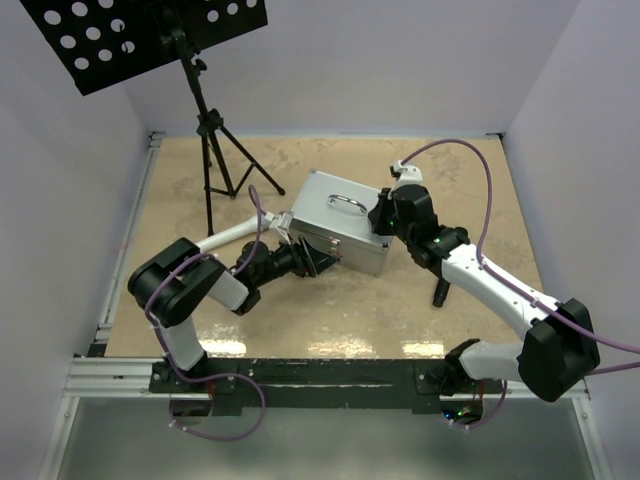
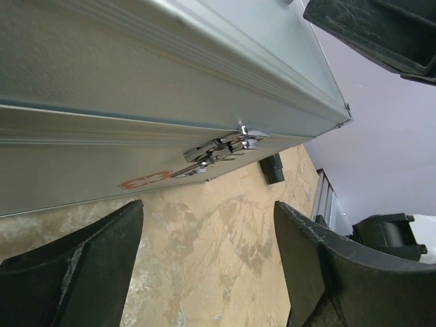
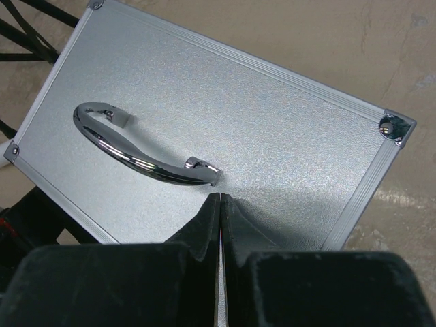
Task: Organize the medicine kit
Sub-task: Close the medicine box at the center of the board.
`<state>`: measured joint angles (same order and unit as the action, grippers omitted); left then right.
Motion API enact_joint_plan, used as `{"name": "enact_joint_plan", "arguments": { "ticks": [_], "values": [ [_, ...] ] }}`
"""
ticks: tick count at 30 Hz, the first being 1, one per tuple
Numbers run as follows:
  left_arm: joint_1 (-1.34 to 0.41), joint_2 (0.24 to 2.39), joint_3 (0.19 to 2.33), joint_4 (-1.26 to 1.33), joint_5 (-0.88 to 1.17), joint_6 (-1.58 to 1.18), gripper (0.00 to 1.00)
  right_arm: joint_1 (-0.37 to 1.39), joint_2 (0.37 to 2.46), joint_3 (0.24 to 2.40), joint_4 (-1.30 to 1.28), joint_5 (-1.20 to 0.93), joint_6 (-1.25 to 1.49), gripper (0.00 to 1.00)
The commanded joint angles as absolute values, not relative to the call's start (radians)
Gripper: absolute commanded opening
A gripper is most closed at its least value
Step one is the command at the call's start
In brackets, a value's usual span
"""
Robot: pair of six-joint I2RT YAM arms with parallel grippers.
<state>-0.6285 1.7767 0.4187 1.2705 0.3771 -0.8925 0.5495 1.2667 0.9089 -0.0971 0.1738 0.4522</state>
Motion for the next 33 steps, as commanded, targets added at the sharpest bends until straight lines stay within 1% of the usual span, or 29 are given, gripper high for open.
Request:
{"name": "enact_joint_plan", "arguments": {
  "ticks": [1, 8, 13, 20, 33],
  "values": [
    [-0.621, 1.772, 0.440, 1.899, 0.370, -0.818, 0.83, 0.551, 1.241, 0.900, -0.071, 0.199, 0.446, 0.00],
    [-0.618, 1.822, 0.512, 1.899, 0.393, -0.830, 0.83, 0.551, 1.246, 0.907, -0.074, 0.198, 0.446, 0.00],
    [-0.620, 1.838, 0.525, 1.899, 0.396, -0.841, 0.80, 0.551, 1.249, 0.902, -0.069, 0.199, 0.445, 0.00],
    [-0.620, 1.830, 0.520, 1.901, 0.403, -0.841, 0.76, 0.551, 1.258, 0.910, -0.068, 0.196, 0.445, 0.00],
    [-0.624, 1.793, 0.534, 1.901, 0.414, -0.864, 0.75, 0.551, 1.258, 0.910, -0.069, 0.196, 0.446, 0.00]
  ]
}}
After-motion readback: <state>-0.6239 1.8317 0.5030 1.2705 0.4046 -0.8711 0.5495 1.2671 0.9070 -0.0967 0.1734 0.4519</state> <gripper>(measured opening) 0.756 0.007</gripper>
